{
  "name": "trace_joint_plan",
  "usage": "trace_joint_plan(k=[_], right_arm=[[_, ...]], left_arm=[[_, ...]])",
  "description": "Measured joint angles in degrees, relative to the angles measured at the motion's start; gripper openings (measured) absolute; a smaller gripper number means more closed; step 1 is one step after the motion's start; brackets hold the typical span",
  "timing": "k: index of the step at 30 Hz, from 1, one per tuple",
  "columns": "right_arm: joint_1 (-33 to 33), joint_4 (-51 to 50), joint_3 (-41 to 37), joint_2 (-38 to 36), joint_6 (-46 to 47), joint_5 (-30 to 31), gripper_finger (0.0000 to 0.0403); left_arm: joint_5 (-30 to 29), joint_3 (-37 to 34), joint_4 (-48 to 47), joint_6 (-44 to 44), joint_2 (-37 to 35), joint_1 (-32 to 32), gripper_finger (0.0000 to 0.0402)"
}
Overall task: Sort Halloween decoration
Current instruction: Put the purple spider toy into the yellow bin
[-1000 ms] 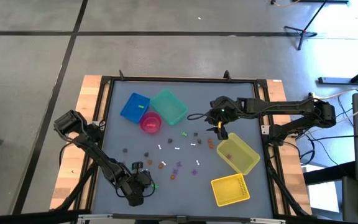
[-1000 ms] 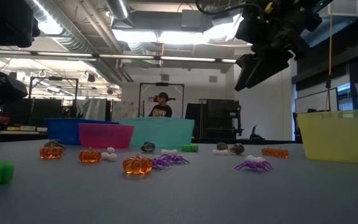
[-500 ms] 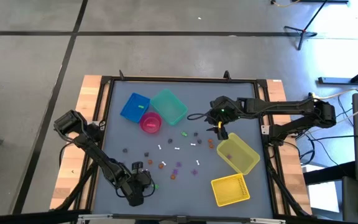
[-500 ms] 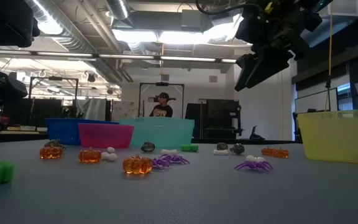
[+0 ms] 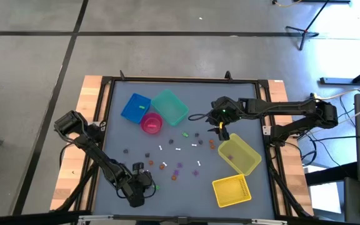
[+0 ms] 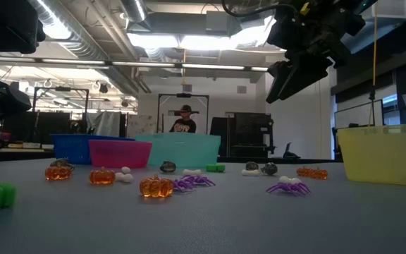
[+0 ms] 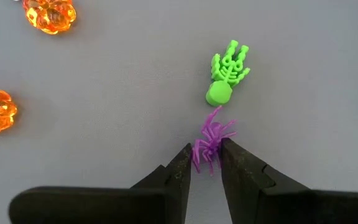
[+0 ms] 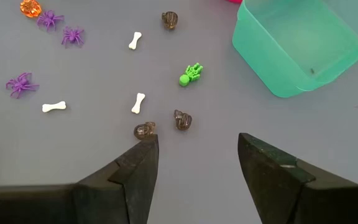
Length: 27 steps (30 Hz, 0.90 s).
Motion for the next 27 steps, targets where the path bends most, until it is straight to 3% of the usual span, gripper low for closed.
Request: trace_joint_plan(k=[14,27], right_arm=[[0.02,-0.02,0.00,0.00,-0.02,0.00,0.0220],[0.00,0.00,0.00,0.00,-0.02,0.00,0.0220]], left_arm=[[-0.03,0.01,-0.01,0.12,0.00,0.00,0.0061],[0.04,0.03,0.51,0.14,0.09,0.00,0.0002]])
